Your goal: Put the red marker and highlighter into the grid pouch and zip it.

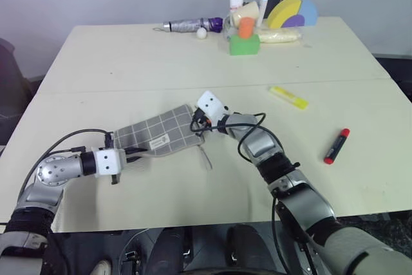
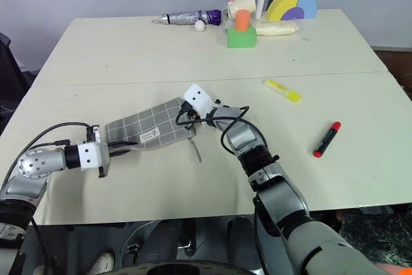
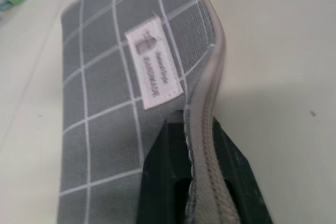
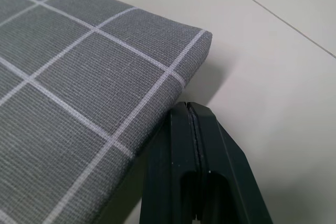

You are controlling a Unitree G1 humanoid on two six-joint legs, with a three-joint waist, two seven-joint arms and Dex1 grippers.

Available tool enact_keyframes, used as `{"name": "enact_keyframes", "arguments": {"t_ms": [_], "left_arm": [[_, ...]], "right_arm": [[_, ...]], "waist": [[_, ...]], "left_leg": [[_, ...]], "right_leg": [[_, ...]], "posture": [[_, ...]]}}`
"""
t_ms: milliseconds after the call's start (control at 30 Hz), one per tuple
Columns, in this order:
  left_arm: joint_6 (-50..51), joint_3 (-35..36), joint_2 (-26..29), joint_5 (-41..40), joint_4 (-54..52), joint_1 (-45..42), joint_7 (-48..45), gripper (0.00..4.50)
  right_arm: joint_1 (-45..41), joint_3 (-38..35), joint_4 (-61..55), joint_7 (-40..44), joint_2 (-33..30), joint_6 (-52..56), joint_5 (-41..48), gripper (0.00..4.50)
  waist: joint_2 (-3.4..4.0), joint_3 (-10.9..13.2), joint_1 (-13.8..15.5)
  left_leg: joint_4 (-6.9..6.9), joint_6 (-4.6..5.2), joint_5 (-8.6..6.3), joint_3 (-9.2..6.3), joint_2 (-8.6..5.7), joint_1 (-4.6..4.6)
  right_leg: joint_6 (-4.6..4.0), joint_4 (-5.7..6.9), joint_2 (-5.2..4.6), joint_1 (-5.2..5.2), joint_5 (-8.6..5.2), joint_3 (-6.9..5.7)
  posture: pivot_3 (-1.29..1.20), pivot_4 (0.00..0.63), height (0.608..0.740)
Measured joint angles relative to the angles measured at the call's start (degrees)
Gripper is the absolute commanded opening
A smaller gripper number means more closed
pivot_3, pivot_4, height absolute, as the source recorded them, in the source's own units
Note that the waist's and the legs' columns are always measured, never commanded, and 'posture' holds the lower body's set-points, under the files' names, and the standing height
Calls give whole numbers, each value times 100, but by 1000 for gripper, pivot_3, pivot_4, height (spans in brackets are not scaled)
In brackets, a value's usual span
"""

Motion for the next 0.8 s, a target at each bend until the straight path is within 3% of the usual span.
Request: {"name": "enact_keyframes", "arguments": {"t_ms": [167, 333, 433, 667, 800], "left_arm": [[1302, 91, -393, -474, -928, 48, 381, 38], [3202, 222, -1054, -947, -2292, 36, 1217, 38], [3929, 199, -1444, -998, -2628, -53, 1643, 0], [4977, -15, -2534, -958, -2812, -594, 2520, 0], [5174, -169, -2886, -898, -2812, -809, 2663, 0]], "right_arm": [[145, -492, -590, -454, -394, 30, 34, 0], [497, -1426, -1521, -716, -1273, 456, 185, 0], [832, -1668, -2005, -528, -1598, 765, 405, 802], [1253, -2062, -3284, 1, -1933, 1835, 1236, 4409], [1304, -1827, -3577, -56, -1824, 1957, 1310, 4409]], "waist": [[-5, 5, 50], [-6, 5, 133], [-6, 6, 148], [-11, 9, 175], [-15, 11, 181]], "left_leg": [[32, 2, -2, -7, 1, -15], [45, 10, -6, -9, 2, -15], [46, 10, -6, -7, 7, -15], [53, 11, -6, -6, 15, -14], [56, 11, -6, -6, 14, -14]], "right_leg": [[0, 9, -1, 0, 0, 1], [1, 8, 0, 9, 0, 2], [1, 9, 7, 8, 0, 4], [2, 8, 25, 11, 0, 7], [2, 8, 27, 13, 0, 7]], "posture": [[0, 150, 740], [0, 150, 740], [0, 150, 740], [0, 150, 740], [0, 150, 740]]}}
